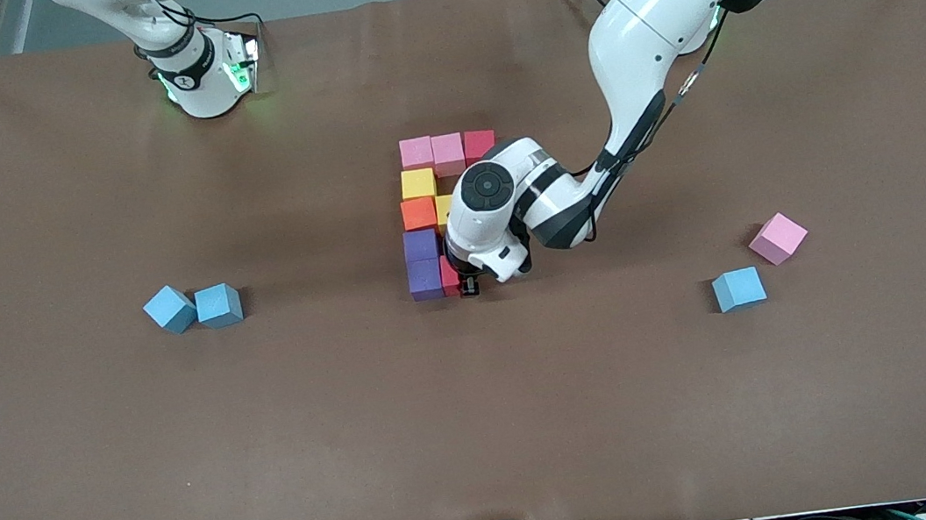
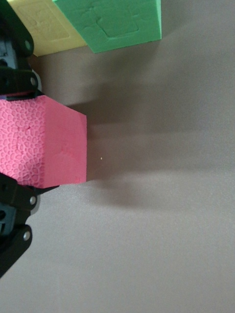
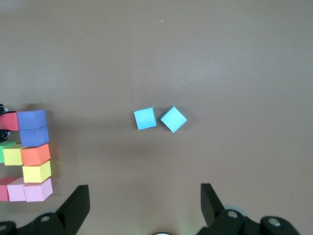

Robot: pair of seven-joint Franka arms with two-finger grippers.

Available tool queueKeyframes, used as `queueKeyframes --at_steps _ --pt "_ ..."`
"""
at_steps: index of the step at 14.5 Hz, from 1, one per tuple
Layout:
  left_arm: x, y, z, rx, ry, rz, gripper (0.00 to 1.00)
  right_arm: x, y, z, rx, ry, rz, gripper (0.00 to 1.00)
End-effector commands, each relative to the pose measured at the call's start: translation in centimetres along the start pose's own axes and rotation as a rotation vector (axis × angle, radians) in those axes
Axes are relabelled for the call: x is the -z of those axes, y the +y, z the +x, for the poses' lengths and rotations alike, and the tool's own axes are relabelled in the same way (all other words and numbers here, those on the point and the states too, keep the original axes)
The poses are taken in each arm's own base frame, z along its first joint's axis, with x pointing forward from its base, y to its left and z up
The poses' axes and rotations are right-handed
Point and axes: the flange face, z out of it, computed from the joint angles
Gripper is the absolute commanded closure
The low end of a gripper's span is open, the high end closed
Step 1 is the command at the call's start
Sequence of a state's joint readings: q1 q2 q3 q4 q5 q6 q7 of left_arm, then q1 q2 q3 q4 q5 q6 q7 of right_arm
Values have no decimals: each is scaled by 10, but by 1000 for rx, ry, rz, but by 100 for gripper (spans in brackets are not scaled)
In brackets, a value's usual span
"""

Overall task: Arrange 11 blocks into digit 3
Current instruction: 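Place the red cube beside the purple cube and release it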

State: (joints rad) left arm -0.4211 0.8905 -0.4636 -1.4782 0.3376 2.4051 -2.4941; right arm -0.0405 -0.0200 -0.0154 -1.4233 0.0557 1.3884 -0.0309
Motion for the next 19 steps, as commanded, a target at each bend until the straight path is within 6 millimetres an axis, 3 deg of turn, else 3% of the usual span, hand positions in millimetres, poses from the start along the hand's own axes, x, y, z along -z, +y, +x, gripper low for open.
queueKeyframes --at_steps 1,2,8,12,15,19 --pt "-5 0 -3 -14 -4 -24 20 3 3 1 7 2 -10 0" --pt "-3 1 -3 -16 -5 -28 1 2 3 1 6 1 -11 0" --pt "31 10 -4 -38 22 -71 0 3 3 1 7 2 -10 0" --pt "85 14 -7 -64 62 -95 0 3 3 1 7 2 -10 0" --pt "136 25 5 -55 101 -125 0 3 3 1 7 2 -10 0" --pt "188 56 51 -121 160 -126 0 3 3 1 7 2 -10 0"
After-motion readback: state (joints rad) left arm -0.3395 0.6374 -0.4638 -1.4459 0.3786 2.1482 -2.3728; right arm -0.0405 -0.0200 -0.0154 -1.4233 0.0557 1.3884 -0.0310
